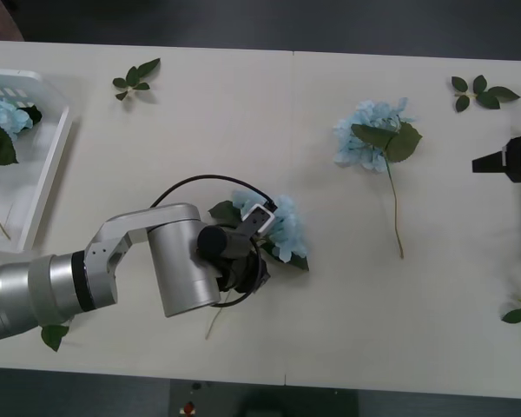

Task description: Put the red flowers into the right box and the blue flowers into the left box

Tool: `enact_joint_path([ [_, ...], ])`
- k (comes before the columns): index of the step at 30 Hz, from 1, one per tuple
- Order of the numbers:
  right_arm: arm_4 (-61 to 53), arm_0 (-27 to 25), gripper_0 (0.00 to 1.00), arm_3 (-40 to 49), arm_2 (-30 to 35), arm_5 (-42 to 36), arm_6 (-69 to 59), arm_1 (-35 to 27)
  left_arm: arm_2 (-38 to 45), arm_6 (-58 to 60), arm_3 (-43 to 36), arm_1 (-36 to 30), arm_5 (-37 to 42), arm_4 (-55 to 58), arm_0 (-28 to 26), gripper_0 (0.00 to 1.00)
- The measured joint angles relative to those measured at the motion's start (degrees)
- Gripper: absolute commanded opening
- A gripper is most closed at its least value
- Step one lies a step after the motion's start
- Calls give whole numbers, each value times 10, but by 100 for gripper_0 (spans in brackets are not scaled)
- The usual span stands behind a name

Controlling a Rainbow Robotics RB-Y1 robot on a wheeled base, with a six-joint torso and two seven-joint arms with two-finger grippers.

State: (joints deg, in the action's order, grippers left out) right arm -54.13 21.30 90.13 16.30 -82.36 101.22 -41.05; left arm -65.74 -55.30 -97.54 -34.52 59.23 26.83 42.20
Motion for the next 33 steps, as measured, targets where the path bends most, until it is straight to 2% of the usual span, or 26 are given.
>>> enact_joint_path([
  [4,31,12,100,0,-18,0,19,38,-5,0,19,11,-10,-8,4,88],
  [5,38,14,100,0,-22,0,19,47,-8,1,26,13,-15,-8,6,71],
  [6,45,14,100,0,-26,0,19,56,-13,1,33,16,-22,-8,9,42],
  [8,62,14,100,0,-36,2,19,72,-21,1,47,19,-38,-9,14,7],
  [9,70,14,100,0,-41,5,19,80,-23,1,51,20,-43,-10,16,0],
  [20,146,14,100,-3,-120,80,19,131,-24,2,55,19,-49,-14,18,0],
  [25,149,19,100,-51,-148,149,19,149,-20,3,19,-4,-42,-19,19,0],
  [29,150,34,100,-100,-174,200,19,157,25,7,-65,-49,29,-14,19,0],
  [33,163,48,100,-128,-184,220,19,169,126,8,-159,-111,146,26,19,0],
])
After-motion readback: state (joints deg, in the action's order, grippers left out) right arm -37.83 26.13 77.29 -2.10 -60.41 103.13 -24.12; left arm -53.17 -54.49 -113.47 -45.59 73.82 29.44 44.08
